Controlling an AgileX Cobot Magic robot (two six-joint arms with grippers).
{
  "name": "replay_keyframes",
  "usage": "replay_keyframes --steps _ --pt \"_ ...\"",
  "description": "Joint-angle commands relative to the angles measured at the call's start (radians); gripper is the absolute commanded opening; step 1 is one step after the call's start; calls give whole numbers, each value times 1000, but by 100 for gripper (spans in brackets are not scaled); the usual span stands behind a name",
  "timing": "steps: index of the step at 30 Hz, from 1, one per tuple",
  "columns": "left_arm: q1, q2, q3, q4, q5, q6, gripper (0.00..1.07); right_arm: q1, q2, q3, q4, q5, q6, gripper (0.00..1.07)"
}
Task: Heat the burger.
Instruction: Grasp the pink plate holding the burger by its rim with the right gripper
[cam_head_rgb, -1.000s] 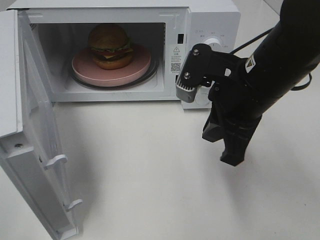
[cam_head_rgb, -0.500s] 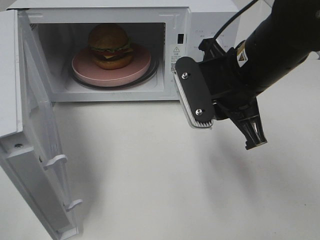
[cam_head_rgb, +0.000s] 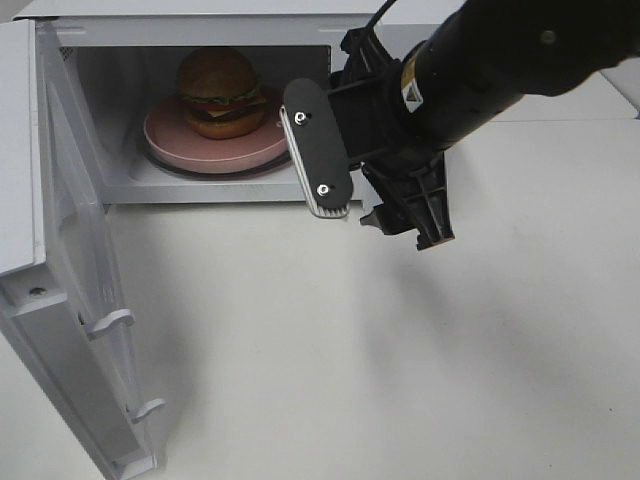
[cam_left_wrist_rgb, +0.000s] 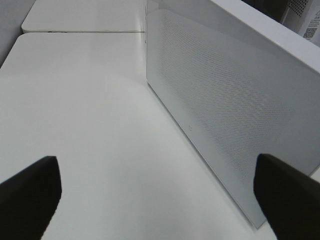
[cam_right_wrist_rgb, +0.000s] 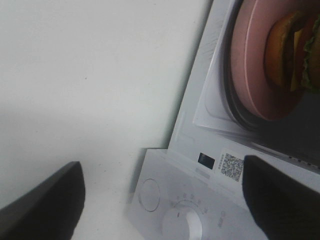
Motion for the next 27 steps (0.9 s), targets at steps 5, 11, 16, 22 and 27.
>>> replay_keyframes --steps 5,11,16,22,27 --pt "6 -17 3 -9 -7 0 100 3 133 -136 -44 -10 26 86" --pt "6 -17 3 -9 -7 0 100 3 202 -207 -46 -19 34 85" --pt "6 -17 3 -9 -7 0 100 3 258 -254 -45 -41 42 84" --pt "6 -17 3 -9 -7 0 100 14 348 -355 -46 -36 86 83" --pt "6 -17 3 -9 -7 0 100 14 411 -420 -45 -35 97 83"
